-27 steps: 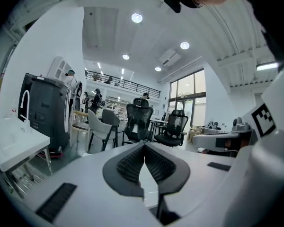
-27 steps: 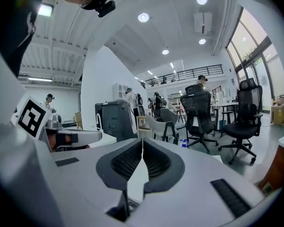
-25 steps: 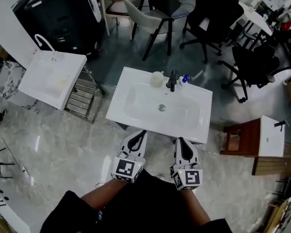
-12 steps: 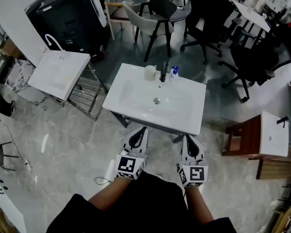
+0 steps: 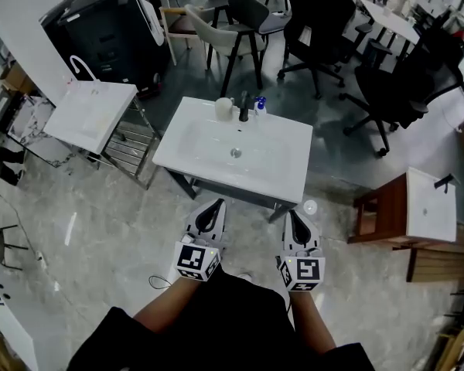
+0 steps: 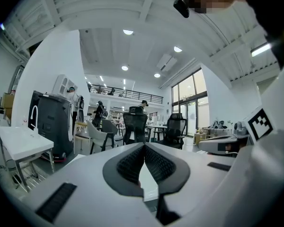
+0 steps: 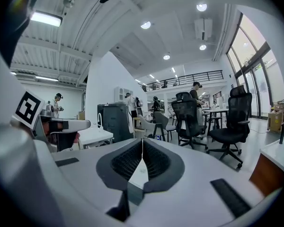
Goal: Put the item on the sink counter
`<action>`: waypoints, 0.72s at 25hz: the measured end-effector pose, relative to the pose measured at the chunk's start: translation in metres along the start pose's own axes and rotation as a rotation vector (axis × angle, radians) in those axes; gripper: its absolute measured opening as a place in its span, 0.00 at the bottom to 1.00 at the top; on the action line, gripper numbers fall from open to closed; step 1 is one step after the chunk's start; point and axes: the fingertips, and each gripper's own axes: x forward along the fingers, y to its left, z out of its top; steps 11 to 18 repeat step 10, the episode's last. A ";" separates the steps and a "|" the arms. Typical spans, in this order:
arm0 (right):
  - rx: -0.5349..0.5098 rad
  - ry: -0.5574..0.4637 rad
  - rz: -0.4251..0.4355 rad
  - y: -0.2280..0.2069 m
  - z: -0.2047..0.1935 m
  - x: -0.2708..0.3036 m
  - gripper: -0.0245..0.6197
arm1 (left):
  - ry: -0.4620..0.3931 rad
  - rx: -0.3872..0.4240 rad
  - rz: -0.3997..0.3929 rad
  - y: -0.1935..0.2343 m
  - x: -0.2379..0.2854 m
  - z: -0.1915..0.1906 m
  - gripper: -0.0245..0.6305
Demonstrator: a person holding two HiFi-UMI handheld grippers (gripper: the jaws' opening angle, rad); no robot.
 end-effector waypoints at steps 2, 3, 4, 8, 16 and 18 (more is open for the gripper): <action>-0.003 -0.002 0.003 -0.003 -0.001 -0.007 0.09 | -0.005 0.003 0.002 -0.009 -0.002 0.001 0.06; -0.005 -0.003 0.005 -0.004 -0.001 -0.009 0.09 | -0.008 0.005 0.003 -0.012 -0.003 0.002 0.06; -0.008 -0.004 0.008 -0.005 -0.001 -0.011 0.09 | -0.011 0.007 0.006 -0.015 -0.004 0.003 0.06; -0.020 -0.001 0.016 -0.005 -0.003 -0.021 0.09 | -0.021 0.007 0.008 -0.023 -0.011 0.005 0.06; -0.024 0.000 0.018 -0.004 -0.005 -0.027 0.09 | -0.022 0.004 0.010 -0.027 -0.015 0.004 0.06; -0.024 0.000 0.018 -0.004 -0.005 -0.027 0.09 | -0.022 0.004 0.010 -0.027 -0.015 0.004 0.06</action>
